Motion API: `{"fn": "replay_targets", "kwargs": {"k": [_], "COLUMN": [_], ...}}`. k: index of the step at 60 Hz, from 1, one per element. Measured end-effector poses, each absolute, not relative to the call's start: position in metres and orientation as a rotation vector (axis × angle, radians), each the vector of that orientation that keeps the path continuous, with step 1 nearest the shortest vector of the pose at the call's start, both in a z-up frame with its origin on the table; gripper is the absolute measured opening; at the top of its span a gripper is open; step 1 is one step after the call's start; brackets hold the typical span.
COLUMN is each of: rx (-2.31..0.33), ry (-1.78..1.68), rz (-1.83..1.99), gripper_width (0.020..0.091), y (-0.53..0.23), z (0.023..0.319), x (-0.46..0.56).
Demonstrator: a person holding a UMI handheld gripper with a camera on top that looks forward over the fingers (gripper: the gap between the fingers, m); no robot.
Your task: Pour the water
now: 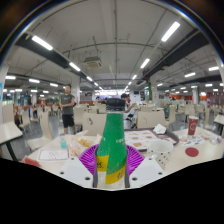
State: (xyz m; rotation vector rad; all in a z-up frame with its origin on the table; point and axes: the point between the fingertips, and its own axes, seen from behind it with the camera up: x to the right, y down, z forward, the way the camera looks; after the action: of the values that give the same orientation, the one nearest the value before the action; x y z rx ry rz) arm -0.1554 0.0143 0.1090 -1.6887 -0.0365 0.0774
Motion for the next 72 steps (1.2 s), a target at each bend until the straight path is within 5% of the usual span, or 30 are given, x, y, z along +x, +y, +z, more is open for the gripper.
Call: {"fn": "replay_targets", "kwargs": {"k": [17,43,61,72], "rx": [-1.493,-0.993,-1.022,-1.210], "ry": [0.662,1.383,1.364,0.764], "rz": [1.177,1.901,2.009,1.658], "gripper_width": [0.0353,0.0351,0.0351,0.0351], "y": [0.047,0.092,0.082,0.040], "z": [0.178,0.171,0.182,0.270], "x": [-0.173,-0.103,-0.123,-0.115]}}
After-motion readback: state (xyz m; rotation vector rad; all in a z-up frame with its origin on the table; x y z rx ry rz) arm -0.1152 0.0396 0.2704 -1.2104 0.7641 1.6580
